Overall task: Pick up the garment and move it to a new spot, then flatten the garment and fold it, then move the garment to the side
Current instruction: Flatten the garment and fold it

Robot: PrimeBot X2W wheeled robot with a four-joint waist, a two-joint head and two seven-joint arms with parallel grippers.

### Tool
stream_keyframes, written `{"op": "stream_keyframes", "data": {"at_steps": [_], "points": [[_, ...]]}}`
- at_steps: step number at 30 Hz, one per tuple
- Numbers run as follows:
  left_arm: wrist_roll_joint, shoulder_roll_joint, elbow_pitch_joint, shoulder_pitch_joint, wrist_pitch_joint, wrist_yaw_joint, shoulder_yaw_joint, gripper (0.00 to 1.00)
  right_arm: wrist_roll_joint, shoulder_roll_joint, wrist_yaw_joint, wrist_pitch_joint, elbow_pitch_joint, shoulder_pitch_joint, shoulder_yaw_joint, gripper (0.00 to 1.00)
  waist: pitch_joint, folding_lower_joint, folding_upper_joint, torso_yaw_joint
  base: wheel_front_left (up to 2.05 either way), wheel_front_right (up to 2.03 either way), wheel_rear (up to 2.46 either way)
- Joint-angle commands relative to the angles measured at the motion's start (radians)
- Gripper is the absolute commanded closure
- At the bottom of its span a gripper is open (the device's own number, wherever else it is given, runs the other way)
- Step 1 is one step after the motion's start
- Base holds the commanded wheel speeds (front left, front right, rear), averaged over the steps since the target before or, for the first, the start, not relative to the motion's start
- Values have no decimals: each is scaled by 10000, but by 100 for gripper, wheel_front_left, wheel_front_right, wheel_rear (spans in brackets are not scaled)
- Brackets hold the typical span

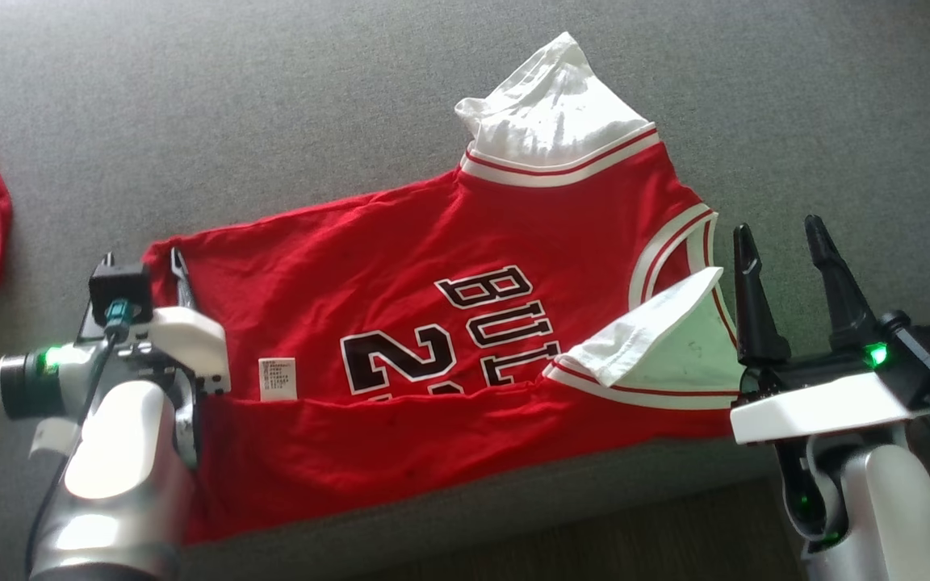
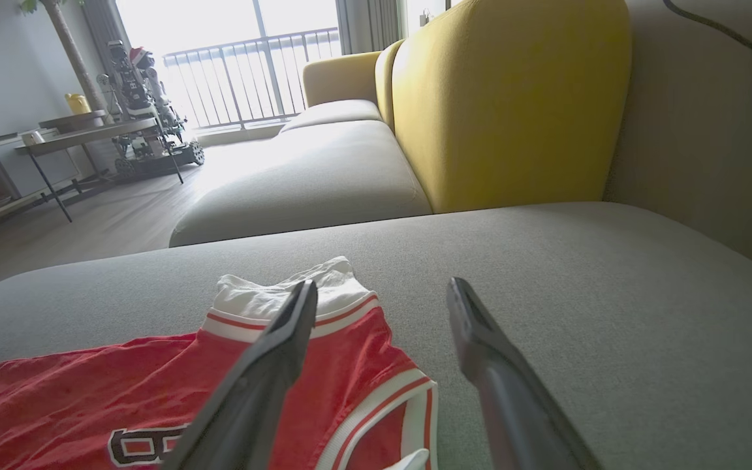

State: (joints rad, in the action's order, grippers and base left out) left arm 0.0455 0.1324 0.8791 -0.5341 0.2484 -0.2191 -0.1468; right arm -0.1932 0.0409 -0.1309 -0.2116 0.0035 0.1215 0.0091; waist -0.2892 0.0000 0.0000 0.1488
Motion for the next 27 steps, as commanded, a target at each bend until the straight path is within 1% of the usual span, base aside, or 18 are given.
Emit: {"op": "stream_keyframes", "data": {"at_steps": [1,10,11,12,13,14,19,23,27], "points": [[-3,312,-61,-324,54,38,222,0,111,93,2,-120,-270,348,234,0,-20,0,0,2,0,0,0],[77,285,195,-572,117,108,77,0,126,93,2,-128,-110,408,109,0,-14,0,0,-64,0,0,0],[93,290,213,-577,120,112,72,7,128,93,2,-123,-94,417,111,0,-6,0,0,-78,0,0,0],[115,288,225,-581,122,123,69,50,128,93,2,-118,-79,428,110,0,4,0,0,-95,0,0,0],[146,276,231,-581,124,148,65,80,128,93,2,-115,-63,440,104,0,17,0,0,-114,0,0,0],[169,264,231,-575,126,175,53,100,129,93,2,-112,-48,448,96,0,32,0,0,-133,0,0,0],[226,209,-79,-491,130,255,-8,100,131,93,2,-91,34,446,61,0,97,0,0,-223,0,0,0],[230,128,-768,-248,131,269,-93,100,202,93,2,9,117,514,13,0,155,0,0,-388,0,0,0],[210,-44,-1570,70,132,387,-290,100,285,93,2,353,195,894,33,0,177,0,0,-699,0,0,0]]}}
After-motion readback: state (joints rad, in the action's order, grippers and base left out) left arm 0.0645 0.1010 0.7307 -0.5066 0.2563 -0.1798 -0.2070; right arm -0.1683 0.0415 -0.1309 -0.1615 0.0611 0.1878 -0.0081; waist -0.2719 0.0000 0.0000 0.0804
